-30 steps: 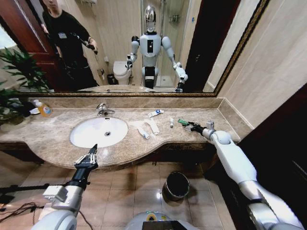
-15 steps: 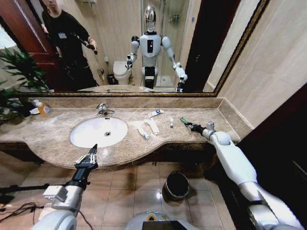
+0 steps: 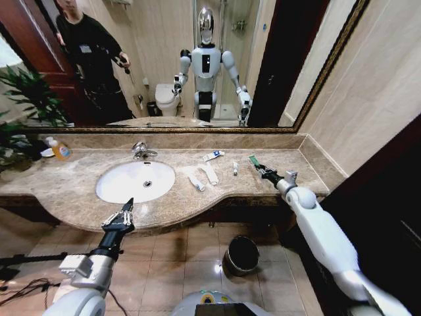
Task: Pick up the trash from the sink and place it in the trash bin.
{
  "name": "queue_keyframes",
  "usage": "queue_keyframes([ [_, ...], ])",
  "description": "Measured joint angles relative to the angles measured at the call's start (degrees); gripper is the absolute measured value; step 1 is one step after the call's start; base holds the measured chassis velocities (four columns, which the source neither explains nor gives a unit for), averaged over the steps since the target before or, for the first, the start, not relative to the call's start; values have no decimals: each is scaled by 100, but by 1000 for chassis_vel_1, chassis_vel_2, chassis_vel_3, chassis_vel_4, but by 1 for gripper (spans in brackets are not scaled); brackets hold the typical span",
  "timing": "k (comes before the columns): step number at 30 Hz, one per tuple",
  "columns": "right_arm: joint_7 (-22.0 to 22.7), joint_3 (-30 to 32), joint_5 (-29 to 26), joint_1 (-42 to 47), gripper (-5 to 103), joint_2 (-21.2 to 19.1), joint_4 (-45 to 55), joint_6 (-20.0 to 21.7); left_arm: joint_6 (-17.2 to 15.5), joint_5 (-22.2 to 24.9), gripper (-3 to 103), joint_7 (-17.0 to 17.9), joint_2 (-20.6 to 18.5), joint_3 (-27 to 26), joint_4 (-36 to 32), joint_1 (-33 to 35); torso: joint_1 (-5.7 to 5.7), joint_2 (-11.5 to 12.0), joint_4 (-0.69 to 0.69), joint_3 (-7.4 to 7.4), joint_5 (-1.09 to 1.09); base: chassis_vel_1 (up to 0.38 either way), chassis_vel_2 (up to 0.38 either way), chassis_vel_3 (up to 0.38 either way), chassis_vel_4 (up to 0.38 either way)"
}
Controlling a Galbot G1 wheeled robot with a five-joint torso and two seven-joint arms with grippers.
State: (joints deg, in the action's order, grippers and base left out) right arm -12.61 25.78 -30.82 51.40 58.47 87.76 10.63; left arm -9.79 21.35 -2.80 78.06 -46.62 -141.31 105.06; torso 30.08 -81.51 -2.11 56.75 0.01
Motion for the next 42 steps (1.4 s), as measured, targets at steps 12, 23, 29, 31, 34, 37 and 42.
queue_keyframes([
  [12,555,728,-5,1504,21,67,1234,-709,0,0,0,1,1,0,0,0,0,0,1,0,-1,0,0,0,0],
  [23,680,952,158,2757,21,407,2464,-927,0,0,0,2,0,0,0,0,0,0,0,0,-1,0,0,0,0],
  [29,625,990,542,3298,21,662,2641,-1261,0,0,0,2,0,0,0,0,0,0,0,0,-1,0,0,0,0],
  [31,570,1036,696,3503,21,803,2657,-1434,0,0,0,1,0,0,0,0,0,0,0,0,-1,0,0,0,0],
  [34,385,1142,810,3896,21,979,2675,-1626,0,0,0,2,0,0,0,0,0,0,0,0,-2,0,0,0,0],
  [37,185,1212,893,4306,21,1108,2645,-1864,0,0,0,2,0,0,0,0,0,0,1,0,-2,0,0,0,0],
  [42,-51,1207,1181,4750,21,1348,2170,-2340,0,0,0,1,0,0,0,0,-1,-1,1,0,-1,0,0,0,0],
])
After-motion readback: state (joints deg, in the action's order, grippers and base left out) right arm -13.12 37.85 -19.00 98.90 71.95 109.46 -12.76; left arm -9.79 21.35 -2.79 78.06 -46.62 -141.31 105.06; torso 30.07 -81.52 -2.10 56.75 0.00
